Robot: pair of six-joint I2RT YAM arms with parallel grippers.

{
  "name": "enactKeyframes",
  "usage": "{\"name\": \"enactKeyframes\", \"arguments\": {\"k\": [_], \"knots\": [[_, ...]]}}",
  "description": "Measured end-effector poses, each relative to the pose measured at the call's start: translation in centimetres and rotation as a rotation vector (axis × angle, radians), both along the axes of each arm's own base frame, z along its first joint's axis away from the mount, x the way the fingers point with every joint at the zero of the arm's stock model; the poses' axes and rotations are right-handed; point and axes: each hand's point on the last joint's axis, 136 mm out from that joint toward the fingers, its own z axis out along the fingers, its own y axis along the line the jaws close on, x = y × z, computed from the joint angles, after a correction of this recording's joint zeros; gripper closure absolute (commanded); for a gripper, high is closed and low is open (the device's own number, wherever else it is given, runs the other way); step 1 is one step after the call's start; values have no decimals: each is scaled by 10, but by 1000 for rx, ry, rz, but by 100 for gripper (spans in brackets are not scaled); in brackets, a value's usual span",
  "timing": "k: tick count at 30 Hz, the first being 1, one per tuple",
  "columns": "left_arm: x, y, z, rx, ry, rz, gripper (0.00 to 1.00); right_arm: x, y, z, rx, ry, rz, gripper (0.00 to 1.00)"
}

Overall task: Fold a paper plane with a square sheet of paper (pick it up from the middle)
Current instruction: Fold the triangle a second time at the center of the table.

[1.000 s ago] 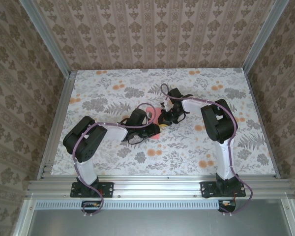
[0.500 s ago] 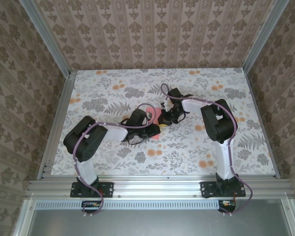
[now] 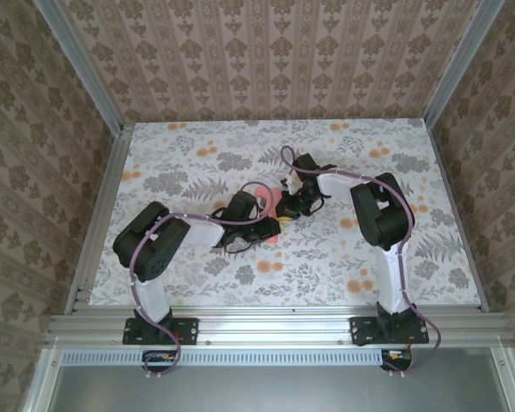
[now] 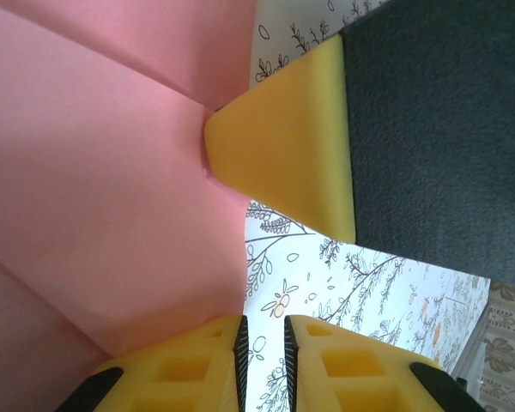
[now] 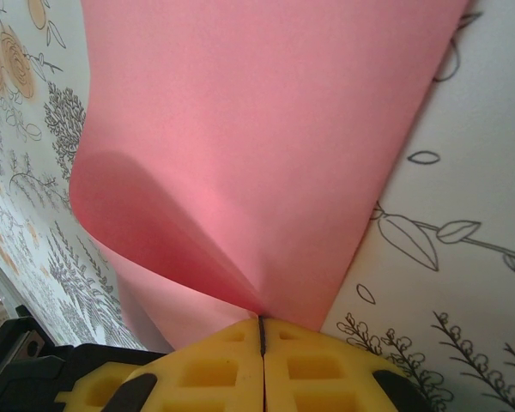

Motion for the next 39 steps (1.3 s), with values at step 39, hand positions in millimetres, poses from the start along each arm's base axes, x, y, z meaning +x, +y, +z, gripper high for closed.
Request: {"name": "enactKeyframes", "arguments": {"k": [39], "knots": [[-38,-11,18,104,-35,-121,78,0,0,0,-4,18,-15,93]]}}
